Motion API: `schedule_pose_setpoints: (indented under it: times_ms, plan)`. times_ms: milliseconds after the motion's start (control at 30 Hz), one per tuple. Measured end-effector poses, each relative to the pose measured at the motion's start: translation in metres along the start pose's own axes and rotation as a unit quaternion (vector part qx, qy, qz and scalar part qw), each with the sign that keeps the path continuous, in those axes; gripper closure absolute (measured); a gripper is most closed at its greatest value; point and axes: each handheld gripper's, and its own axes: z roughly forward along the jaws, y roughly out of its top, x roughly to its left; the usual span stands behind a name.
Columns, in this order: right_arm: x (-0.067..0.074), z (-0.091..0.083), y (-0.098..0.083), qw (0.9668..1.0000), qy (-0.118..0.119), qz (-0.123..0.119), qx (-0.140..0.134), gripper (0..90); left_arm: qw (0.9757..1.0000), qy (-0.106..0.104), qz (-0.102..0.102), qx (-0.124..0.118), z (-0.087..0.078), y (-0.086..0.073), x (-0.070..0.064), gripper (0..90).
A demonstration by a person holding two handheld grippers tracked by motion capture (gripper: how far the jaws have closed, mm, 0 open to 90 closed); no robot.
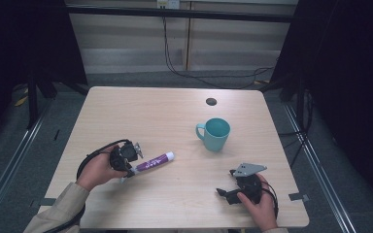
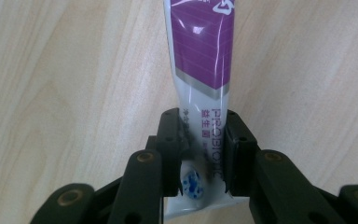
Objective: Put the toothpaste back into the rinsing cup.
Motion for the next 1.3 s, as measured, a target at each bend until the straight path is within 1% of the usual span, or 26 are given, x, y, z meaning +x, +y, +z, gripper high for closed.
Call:
schedule_pose_setpoints:
  times_ms: [67, 100, 133, 167, 200, 267, 367, 400, 433, 467, 500, 533, 600, 633, 733, 767, 800, 833, 900, 933, 967, 1033, 1100, 1167, 1233, 1300]
  plan:
    - [0.0, 0.0, 0.0, 1.0, 0.0, 0.0, 0.0, 12.0, 1.0, -0.001, -0.001, 0.002, -0.002, 0.002, 0.0, 72.6]
    - [0.0, 0.0, 0.0, 1.0, 0.0, 0.0, 0.0, 12.0, 1.0, 0.005, 0.002, 0.0, -0.004, 0.003, 0.0, 72.7]
    - [0.0, 0.0, 0.0, 1.0, 0.0, 0.0, 0.0, 12.0, 1.0, -0.002, -0.004, 0.002, -0.006, 0.004, 0.0, 73.0]
    - [0.0, 0.0, 0.0, 1.0, 0.0, 0.0, 0.0, 12.0, 1.0, 0.004, 0.0, 0.0, -0.008, 0.005, 0.0, 73.1]
    - [0.0, 0.0, 0.0, 1.0, 0.0, 0.0, 0.0, 12.0, 1.0, 0.005, 0.001, 0.0, -0.01, 0.006, -0.002, 73.3]
    - [0.0, 0.0, 0.0, 1.0, 0.0, 0.0, 0.0, 12.0, 1.0, 0.0, -0.002, 0.001, -0.011, 0.007, -0.002, 73.4]
    - [0.001, 0.0, 0.0, 1.0, -0.001, 0.001, 0.001, 11.8, 1.0, 0.002, 0.004, -0.004, -0.02, 0.011, -0.004, 73.6]
    - [0.001, 0.0, 0.0, 1.0, -0.001, 0.001, 0.001, 11.8, 1.0, 0.002, 0.004, -0.004, -0.02, 0.011, -0.004, 73.8]
    - [0.001, 0.0, 0.001, 1.0, -0.001, 0.001, 0.004, 12.3, 0.9999, 0.006, 0.001, -0.011, -0.024, 0.012, -0.004, 73.8]
    - [0.001, 0.0, 0.003, 1.0, 0.0, -0.002, 0.007, 12.9, 0.9999, 0.004, -0.002, -0.014, -0.026, 0.013, -0.005, 74.0]
    - [0.002, 0.0, 0.004, 0.9999, 0.0, -0.01, 0.009, 13.5, 0.9999, -0.001, -0.005, -0.011, -0.027, 0.014, -0.006, 74.1]
    - [0.003, 0.0, 0.005, 0.9998, 0.004, -0.017, 0.014, 13.5, 0.9999, 0.0, 0.002, -0.014, -0.028, 0.015, -0.006, 74.2]
    - [0.006, 0.0, 0.01, 0.9994, 0.005, -0.03, 0.014, 13.5, 0.9999, -0.004, 0.002, -0.012, -0.029, 0.016, -0.007, 74.4]
    - [0.007, -0.001, 0.013, 0.9993, 0.006, -0.034, 0.013, 13.5, 0.9998, -0.001, 0.008, -0.017, -0.032, 0.019, -0.009, 74.5]
    - [0.01, -0.002, 0.025, 0.9986, 0.017, -0.05, 0.002, 13.9, 0.9996, 0.003, 0.018, -0.022, -0.037, 0.025, -0.012, 74.4]
    - [0.012, -0.003, 0.03, 0.9982, 0.014, -0.059, 0.0, 13.9, 0.9995, 0.004, 0.02, -0.024, -0.039, 0.027, -0.013, 74.5]
    - [0.013, -0.004, 0.034, 0.9977, 0.017, -0.066, 0.002, 14.0, 0.9993, 0.006, 0.024, -0.028, -0.04, 0.029, -0.015, 74.4]
    - [0.014, -0.004, 0.039, 0.9971, 0.018, -0.074, 0.004, 14.1, 0.9992, 0.006, 0.022, -0.034, -0.042, 0.031, -0.017, 74.5]
    - [0.016, -0.004, 0.048, 0.9957, 0.021, -0.09, 0.012, 14.1, 0.9987, 0.003, 0.027, -0.042, -0.044, 0.035, -0.019, 74.5]
    - [0.016, -0.004, 0.048, 0.9957, 0.021, -0.09, 0.012, 14.1, 0.9987, 0.003, 0.027, -0.042, -0.044, 0.035, -0.019, 74.5]
    - [0.017, -0.005, 0.058, 0.9944, 0.024, -0.102, 0.017, 14.1, 0.9983, 0.001, 0.034, -0.047, -0.046, 0.039, -0.022, 74.5]
    - [0.017, -0.004, 0.067, 0.9927, 0.029, -0.115, 0.021, 14.0, 0.9981, 0.001, 0.035, -0.051, -0.046, 0.043, -0.025, 74.5]
    - [0.017, -0.003, 0.076, 0.9914, 0.033, -0.124, 0.027, 14.1, 0.9978, 0.002, 0.042, -0.051, -0.046, 0.046, -0.028, 74.5]
    - [0.018, -0.002, 0.085, 0.9887, 0.036, -0.142, 0.031, 14.1, 0.9975, -0.002, 0.039, -0.058, -0.045, 0.049, -0.03, 74.6]
    - [0.02, -0.001, 0.093, 0.986, 0.04, -0.158, 0.034, 14.3, 0.9971, -0.003, 0.045, -0.062, -0.045, 0.051, -0.032, 74.7]
    - [0.022, 0.0, 0.101, 0.9834, 0.047, -0.171, 0.038, 14.6, 0.9971, -0.004, 0.044, -0.061, -0.043, 0.055, -0.034, 74.8]
